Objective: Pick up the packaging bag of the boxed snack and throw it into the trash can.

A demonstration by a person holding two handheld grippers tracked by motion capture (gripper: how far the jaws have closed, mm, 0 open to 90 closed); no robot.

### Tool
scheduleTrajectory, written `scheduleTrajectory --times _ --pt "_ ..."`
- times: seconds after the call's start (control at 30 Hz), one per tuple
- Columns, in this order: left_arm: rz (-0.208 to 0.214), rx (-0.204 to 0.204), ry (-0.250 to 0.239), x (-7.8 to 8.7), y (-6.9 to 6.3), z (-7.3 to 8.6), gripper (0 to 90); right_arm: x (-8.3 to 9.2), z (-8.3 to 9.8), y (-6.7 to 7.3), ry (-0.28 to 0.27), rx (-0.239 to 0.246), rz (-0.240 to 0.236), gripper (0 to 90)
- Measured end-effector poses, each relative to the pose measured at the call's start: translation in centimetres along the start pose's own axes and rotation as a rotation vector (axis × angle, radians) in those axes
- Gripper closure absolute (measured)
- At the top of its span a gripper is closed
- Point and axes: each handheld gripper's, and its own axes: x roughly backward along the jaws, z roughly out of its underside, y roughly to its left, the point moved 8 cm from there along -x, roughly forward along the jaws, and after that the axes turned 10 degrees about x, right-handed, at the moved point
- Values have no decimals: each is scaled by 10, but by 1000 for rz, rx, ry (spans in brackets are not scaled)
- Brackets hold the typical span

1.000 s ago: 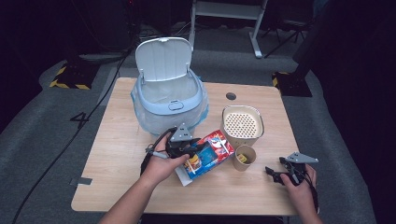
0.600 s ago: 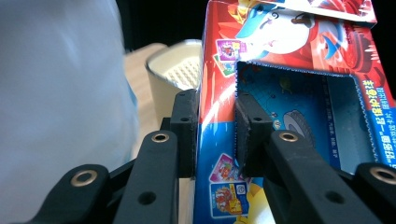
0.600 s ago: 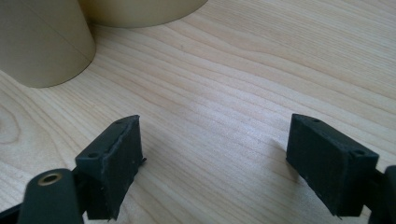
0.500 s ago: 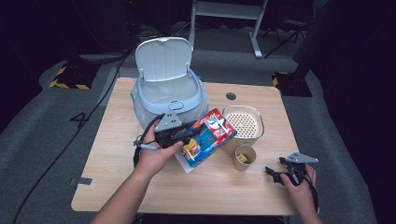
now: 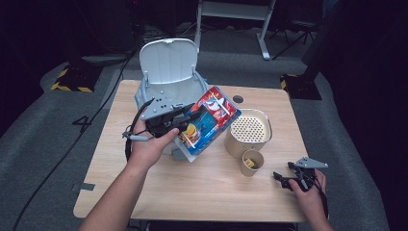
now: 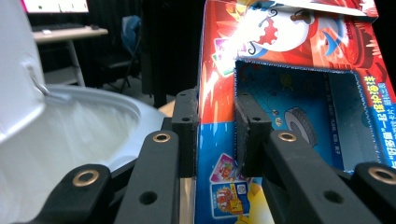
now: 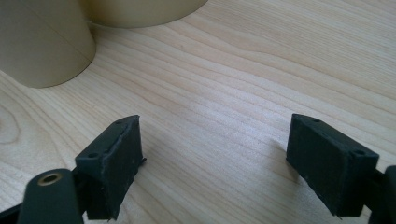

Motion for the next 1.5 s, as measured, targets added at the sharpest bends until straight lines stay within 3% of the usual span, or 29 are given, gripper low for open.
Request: scheduleTrajectory --times 0.17,0.53,0.67,0.9,1.13,1.3,1.5 --pt "20 24 -31 4 5 -13 738 0 0 0 0 0 0 184" --pt "-34 17 -79 15 20 -49 739 0 0 0 0 0 0 184" --pt "-35 24 -104 19 22 -60 739 0 0 0 0 0 0 184" --pt "-79 -5 -139 25 32 -85 739 0 0 0 1 0 0 184" --pt "-128 19 -204 27 50 -104 739 0 0 0 0 0 0 184" --pt "-173 62 -240 24 67 -110 739 0 0 0 0 0 0 184" --pt "-258 51 -227 19 85 -109 738 0 0 0 0 0 0 184"
